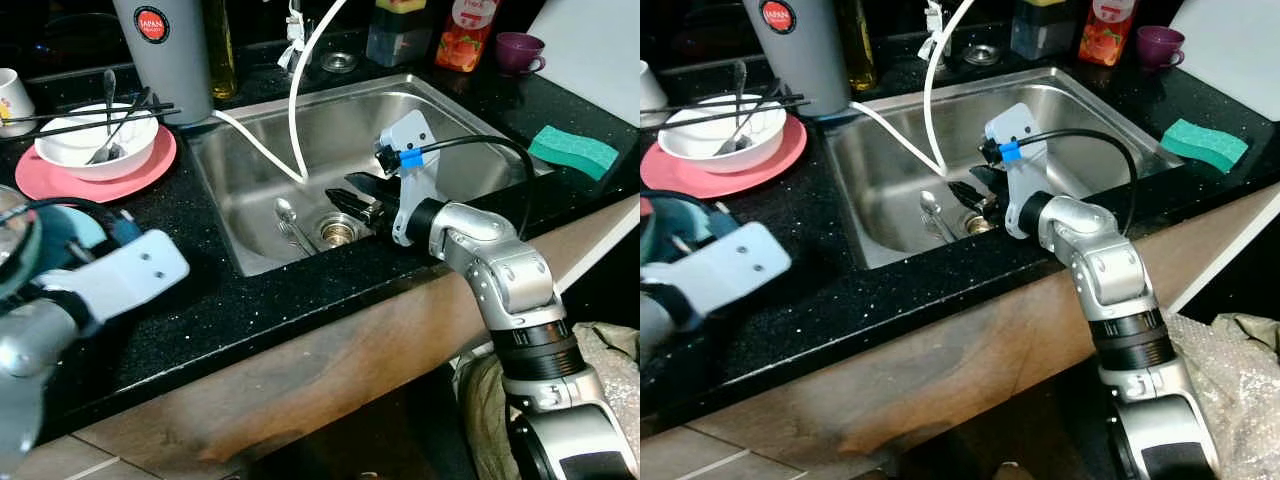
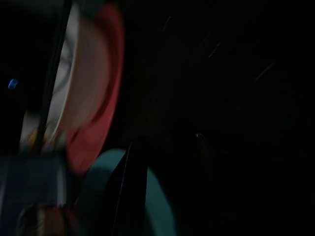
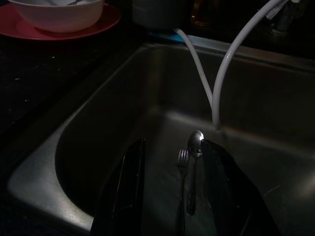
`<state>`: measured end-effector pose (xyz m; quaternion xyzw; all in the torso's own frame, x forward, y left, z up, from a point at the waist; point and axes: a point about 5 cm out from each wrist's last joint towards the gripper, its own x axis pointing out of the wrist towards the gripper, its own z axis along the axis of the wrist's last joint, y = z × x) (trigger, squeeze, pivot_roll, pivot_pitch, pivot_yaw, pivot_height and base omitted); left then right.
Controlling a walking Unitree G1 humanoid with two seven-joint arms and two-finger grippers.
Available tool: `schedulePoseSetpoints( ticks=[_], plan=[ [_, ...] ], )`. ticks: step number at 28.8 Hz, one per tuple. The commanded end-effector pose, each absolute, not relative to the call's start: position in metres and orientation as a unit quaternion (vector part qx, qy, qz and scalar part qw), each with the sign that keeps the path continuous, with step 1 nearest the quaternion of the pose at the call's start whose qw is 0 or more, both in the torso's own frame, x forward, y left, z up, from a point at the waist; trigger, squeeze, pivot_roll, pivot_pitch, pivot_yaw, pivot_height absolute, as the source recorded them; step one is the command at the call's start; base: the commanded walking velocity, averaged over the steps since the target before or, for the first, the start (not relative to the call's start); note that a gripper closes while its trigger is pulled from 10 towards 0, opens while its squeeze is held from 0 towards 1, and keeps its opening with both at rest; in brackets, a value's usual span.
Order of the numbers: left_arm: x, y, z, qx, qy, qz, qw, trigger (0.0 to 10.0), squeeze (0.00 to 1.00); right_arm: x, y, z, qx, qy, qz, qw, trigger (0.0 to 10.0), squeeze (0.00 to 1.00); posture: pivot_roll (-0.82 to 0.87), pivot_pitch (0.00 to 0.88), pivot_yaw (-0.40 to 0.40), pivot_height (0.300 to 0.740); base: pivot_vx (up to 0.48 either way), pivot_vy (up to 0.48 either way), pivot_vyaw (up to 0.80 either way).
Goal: Kitchen organization
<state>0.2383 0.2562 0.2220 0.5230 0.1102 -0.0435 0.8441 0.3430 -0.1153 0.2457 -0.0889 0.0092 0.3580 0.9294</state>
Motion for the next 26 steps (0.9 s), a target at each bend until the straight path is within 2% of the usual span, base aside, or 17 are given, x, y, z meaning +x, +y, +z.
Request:
schedulePoseSetpoints(
  ticks=[1,8,12,14,16,17,18,19,26],
  plan=[
    [0.237,0.274,0.206,0.529,0.169,-0.035,0.831,10.0,0.0,0.345,-0.116,0.247,-0.09,0.009,0.357,0.93,10.0,0.0,0.06,0.106,-0.039,0.74,0.0,0.0,0.0],
    [0.238,0.289,0.209,0.545,0.174,-0.012,0.82,10.0,0.0,0.345,-0.117,0.246,-0.091,0.009,0.355,0.93,10.0,0.0,0.06,0.106,-0.039,0.74,0.0,0.0,0.0],
    [0.242,0.282,0.213,0.54,0.15,-0.009,0.828,10.0,0.0,0.345,-0.117,0.246,-0.092,0.009,0.354,0.931,10.0,0.0,0.06,0.105,-0.041,0.74,0.0,0.0,0.0],
    [0.246,0.275,0.216,0.523,0.125,-0.013,0.843,10.0,0.0,0.346,-0.117,0.246,-0.091,0.008,0.354,0.931,10.0,0.0,0.06,0.104,-0.041,0.74,0.0,0.0,0.0],
    [0.252,0.26,0.222,0.463,0.078,-0.009,0.883,10.0,0.0,0.346,-0.118,0.247,-0.091,0.008,0.354,0.931,10.0,0.0,0.06,0.104,-0.042,0.74,0.0,0.0,0.0],
    [0.256,0.244,0.228,0.411,0.039,-0.02,0.911,10.0,0.0,0.346,-0.118,0.247,-0.091,0.007,0.354,0.931,10.0,0.0,0.07,0.103,-0.042,0.74,0.0,0.0,0.0],
    [0.256,0.244,0.228,0.411,0.039,-0.02,0.911,10.0,0.0,0.346,-0.118,0.247,-0.091,0.007,0.354,0.931,10.0,0.0,0.07,0.103,-0.042,0.74,0.0,0.0,0.0],
    [0.26,0.23,0.234,0.361,0.007,-0.021,0.932,10.0,0.0,0.347,-0.117,0.247,-0.091,0.007,0.354,0.931,10.0,0.0,0.07,0.103,-0.042,0.74,0.0,0.0,0.0],
    [0.269,0.207,0.24,0.27,-0.027,-0.021,0.962,10.0,0.0,0.347,-0.116,0.247,-0.09,0.006,0.354,0.931,10.0,0.0,0.06,0.102,-0.038,0.74,0.0,0.0,0.0]
  ],
)
